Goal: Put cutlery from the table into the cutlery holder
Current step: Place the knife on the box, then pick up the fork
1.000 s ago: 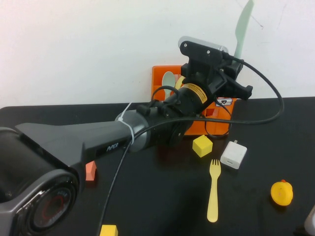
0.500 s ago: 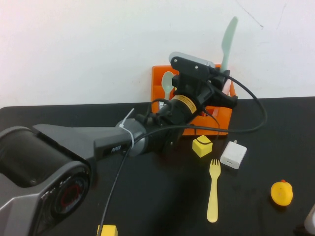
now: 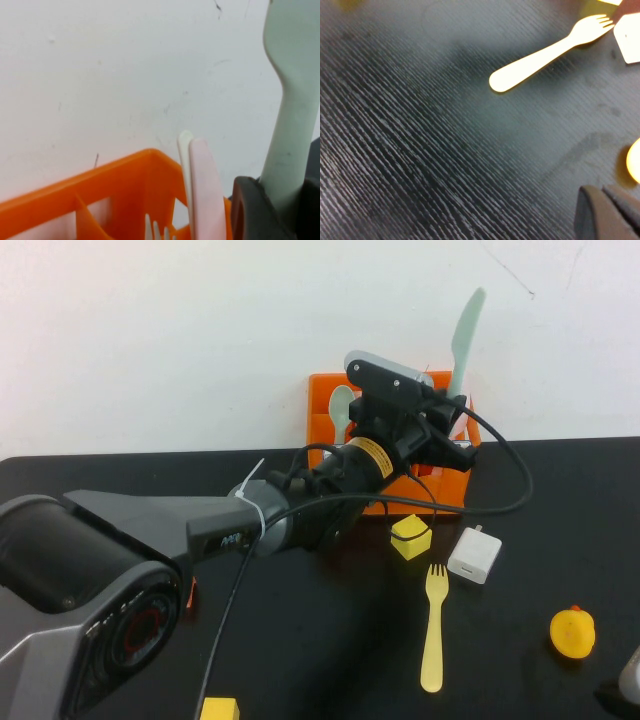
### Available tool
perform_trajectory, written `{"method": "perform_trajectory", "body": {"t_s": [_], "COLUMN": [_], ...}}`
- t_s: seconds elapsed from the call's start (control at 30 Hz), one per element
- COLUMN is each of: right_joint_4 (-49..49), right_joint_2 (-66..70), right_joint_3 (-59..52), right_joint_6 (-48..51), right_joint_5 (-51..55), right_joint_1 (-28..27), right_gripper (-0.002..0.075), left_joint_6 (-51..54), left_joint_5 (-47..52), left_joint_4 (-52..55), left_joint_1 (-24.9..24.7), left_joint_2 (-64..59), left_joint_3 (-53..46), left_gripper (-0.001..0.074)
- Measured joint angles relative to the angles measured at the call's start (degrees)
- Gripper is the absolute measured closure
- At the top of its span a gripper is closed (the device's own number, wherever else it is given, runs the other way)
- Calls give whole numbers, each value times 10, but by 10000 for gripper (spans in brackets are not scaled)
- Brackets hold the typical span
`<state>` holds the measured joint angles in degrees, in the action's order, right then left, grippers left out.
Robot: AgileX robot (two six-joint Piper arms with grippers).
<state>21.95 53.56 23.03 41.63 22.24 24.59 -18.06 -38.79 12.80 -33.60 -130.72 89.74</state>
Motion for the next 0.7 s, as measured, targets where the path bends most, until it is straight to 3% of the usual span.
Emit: {"method": "perform_trajectory", "body": {"t_s": [0.23, 0.4, 0.5, 0.6, 0.7], "right_joint_4": [0, 0, 0, 0, 0], "right_joint_2": [0, 0, 0, 0, 0], "right_joint_3": [0, 0, 0, 0, 0], "right_joint_6": [0, 0, 0, 0, 0], "right_joint_5": [-1, -1, -1, -2, -3], "right_joint_1": [0, 0, 0, 0, 0], "right_gripper": [728, 728, 728, 728, 728], "left_joint_6": [-23, -31, -32, -33, -20], "left_joint_5": [24, 42, 44, 44, 49], "left_joint_4": [18, 26, 28, 30, 31], "left_joint_1": [0, 0, 0, 0, 0], "left_joint_2": [-4, -4, -4, -4, 7], "left_joint_3": [2, 6, 6, 7, 7], "left_gripper": [549, 336, 260, 248, 294]}}
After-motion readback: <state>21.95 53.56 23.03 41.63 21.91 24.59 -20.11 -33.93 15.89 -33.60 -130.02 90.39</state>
